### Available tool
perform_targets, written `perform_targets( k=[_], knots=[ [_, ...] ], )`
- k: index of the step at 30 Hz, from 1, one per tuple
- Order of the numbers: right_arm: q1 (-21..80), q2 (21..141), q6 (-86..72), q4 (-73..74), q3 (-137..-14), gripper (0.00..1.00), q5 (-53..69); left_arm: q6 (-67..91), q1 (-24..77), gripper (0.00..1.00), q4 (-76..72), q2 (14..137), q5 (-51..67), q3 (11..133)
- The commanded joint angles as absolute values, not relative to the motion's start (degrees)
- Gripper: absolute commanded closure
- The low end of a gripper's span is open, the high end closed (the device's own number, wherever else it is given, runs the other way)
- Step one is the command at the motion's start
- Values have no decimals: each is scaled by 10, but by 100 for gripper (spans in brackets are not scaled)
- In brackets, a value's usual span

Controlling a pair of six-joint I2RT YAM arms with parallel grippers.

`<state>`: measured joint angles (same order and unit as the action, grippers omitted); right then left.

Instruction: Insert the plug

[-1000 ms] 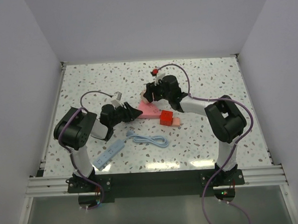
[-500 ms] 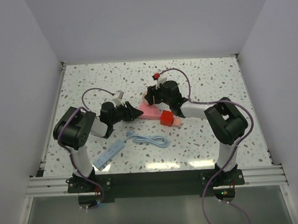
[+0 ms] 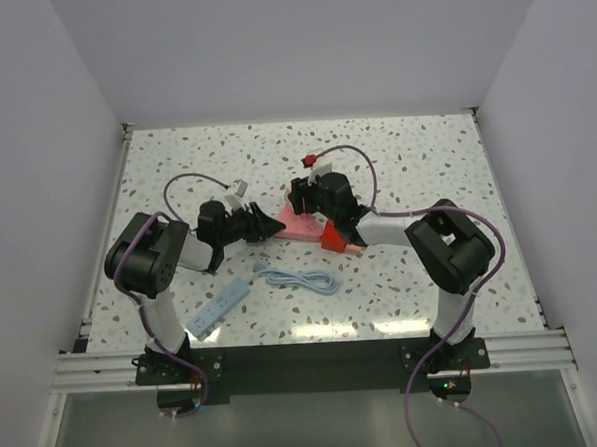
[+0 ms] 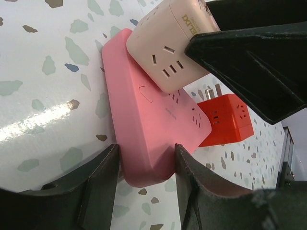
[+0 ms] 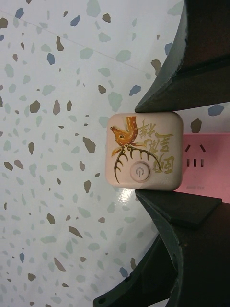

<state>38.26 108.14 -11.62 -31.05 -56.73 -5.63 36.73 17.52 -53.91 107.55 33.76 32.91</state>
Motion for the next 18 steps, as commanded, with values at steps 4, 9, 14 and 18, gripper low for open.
perform_targets(
  k=[4, 9, 14, 18],
  knots=[
    [437, 1183, -181, -110, -497, 100, 15, 287, 184, 100, -481, 1095, 381, 332],
    [441, 1201, -195, -134, -482, 100, 26, 286, 183, 100, -481, 1093, 385, 331],
    [453, 1217, -209, -146, -474, 100, 32, 286, 182, 100, -481, 1090, 388, 330],
    [454, 1221, -221, -154, -460, 100, 31, 285, 181, 100, -478, 1085, 387, 329]
  ],
)
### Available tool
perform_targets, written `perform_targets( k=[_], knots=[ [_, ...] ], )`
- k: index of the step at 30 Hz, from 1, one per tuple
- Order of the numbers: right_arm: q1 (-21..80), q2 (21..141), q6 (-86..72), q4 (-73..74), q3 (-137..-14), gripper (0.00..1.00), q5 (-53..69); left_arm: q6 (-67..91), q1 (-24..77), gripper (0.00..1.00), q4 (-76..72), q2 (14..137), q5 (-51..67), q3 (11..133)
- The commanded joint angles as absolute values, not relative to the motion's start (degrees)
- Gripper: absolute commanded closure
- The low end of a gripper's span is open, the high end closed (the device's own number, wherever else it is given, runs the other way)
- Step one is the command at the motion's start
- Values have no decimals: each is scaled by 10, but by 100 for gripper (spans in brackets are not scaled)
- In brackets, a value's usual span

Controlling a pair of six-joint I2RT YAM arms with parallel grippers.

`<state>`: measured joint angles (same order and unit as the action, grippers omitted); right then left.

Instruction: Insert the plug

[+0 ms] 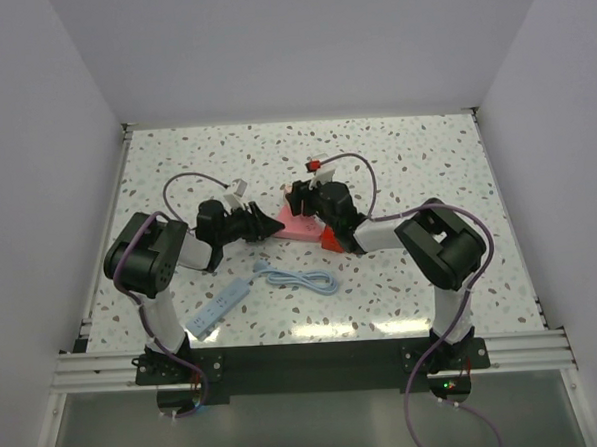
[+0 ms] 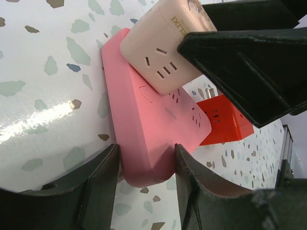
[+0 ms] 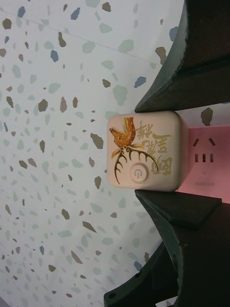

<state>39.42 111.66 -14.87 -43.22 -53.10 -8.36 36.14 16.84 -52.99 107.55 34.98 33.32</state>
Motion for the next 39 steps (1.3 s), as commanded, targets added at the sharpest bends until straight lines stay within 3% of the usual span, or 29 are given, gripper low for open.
perform_targets(
  k=[1, 12, 20, 23, 24, 27, 30, 39],
  knots=[
    [454, 1221, -223, -153, -453, 100, 29, 285, 180, 100, -478, 1085, 387, 329],
    [454, 1232, -233, -169, -434, 100, 31, 286, 178, 100, -478, 1087, 387, 331],
    [453, 1165, -235, -92, -497, 99, 5, 270, 168, 100, -432, 1085, 349, 361],
    [454, 1137, -237, -77, -505, 88, 2, 252, 163, 100, -403, 1076, 326, 367],
    [454, 1118, -235, -70, -508, 75, -10, 251, 163, 100, -401, 1075, 323, 366],
    [454, 1073, -223, -39, -520, 52, -31, 250, 162, 100, -401, 1077, 324, 364],
    [454, 1029, -211, -16, -533, 35, -43, 250, 162, 100, -404, 1078, 328, 362],
    [454, 926, -186, -5, -570, 11, -60, 251, 163, 100, -406, 1078, 319, 362]
  ],
)
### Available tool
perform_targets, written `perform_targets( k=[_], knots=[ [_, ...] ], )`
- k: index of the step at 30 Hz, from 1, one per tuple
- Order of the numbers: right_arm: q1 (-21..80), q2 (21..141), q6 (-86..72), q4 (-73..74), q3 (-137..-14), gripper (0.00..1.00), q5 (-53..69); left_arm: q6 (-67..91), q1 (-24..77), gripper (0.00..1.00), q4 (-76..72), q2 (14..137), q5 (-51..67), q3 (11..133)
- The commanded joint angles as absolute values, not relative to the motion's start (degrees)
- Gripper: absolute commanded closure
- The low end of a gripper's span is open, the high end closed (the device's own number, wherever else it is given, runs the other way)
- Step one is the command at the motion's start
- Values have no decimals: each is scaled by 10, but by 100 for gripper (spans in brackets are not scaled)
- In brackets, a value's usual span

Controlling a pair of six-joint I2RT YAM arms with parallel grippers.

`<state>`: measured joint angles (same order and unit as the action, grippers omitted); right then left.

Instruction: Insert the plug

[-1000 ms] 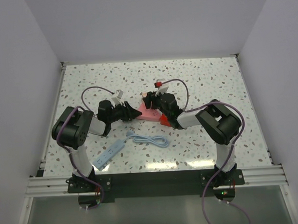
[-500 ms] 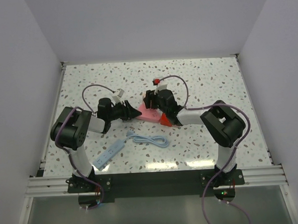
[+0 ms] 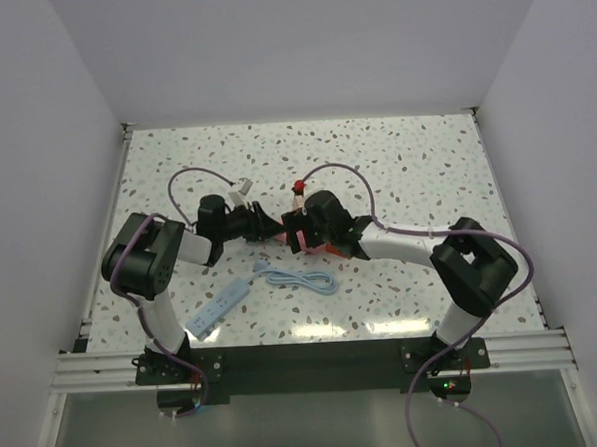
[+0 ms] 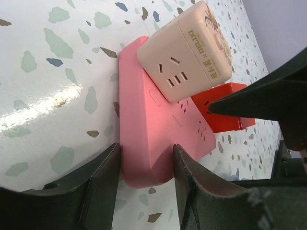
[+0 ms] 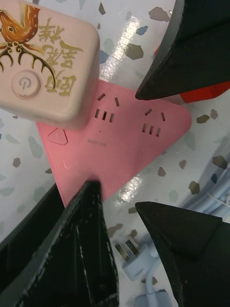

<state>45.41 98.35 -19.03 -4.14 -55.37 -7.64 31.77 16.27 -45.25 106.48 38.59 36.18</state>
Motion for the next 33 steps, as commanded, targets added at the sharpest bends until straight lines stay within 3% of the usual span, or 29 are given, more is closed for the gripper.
perform_targets(
  k=[1, 5, 10, 13, 14, 17, 26, 33],
  knots=[
    [454, 914, -185, -6, -567, 9, -62, 252, 162, 100, -404, 1076, 316, 360],
    [454, 819, -178, -2, -542, 2, -104, 253, 162, 100, -394, 1063, 283, 364],
    [452, 724, -168, 41, -501, 1, -179, 257, 162, 99, -371, 1036, 227, 374],
    [442, 676, -176, 66, -479, 1, -230, 256, 163, 78, -365, 1012, 212, 373],
    [439, 664, -180, 71, -474, 1, -244, 253, 163, 64, -362, 992, 202, 373],
    [417, 626, -200, 76, -447, 1, -272, 247, 163, 39, -346, 948, 182, 367],
    [362, 588, -243, 76, -402, 1, -286, 199, 265, 28, -244, 811, 69, 363],
    [358, 559, -282, 47, -355, 1, -323, 202, 405, 27, -220, 840, 59, 413]
  ],
)
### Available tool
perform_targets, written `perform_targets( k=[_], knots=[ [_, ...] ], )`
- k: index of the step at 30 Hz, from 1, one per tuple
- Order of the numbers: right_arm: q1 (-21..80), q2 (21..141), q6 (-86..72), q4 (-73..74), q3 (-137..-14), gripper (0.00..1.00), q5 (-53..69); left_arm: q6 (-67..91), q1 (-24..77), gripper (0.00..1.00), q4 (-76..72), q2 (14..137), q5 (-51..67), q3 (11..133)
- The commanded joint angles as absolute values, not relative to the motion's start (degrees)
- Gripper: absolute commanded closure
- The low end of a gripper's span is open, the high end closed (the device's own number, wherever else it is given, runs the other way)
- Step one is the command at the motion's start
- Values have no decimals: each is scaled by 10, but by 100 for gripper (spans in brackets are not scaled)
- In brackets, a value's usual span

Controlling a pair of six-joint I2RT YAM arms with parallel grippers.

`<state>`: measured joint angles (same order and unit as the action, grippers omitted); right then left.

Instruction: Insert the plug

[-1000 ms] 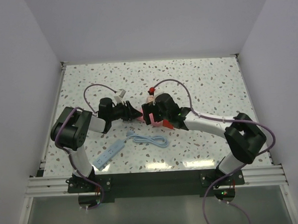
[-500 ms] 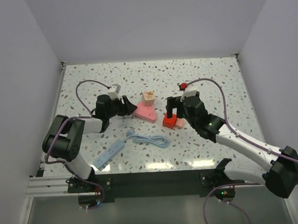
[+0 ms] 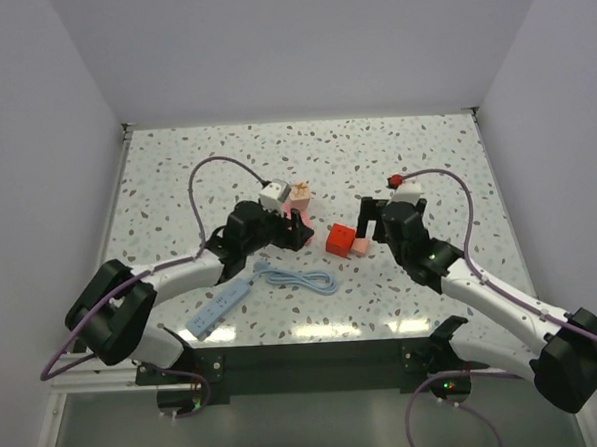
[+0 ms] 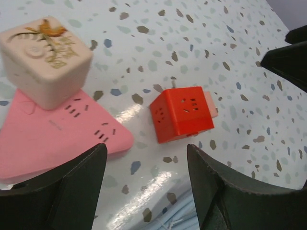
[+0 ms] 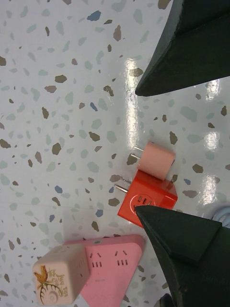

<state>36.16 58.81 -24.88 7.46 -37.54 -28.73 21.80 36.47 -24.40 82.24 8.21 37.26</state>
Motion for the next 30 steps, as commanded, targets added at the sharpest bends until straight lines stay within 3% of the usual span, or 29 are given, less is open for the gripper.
perform_targets(
  k=[1, 13, 30],
  knots=[
    [357, 553, -286, 45, -350, 1, -324, 204, 415, 27, -220, 865, 62, 422],
    [350, 469, -282, 46, -303, 1, -342, 207, 504, 25, -187, 1026, 41, 578],
    [346, 414, -272, 61, -268, 1, -354, 181, 535, 19, -98, 1103, 2, 670]
  ],
)
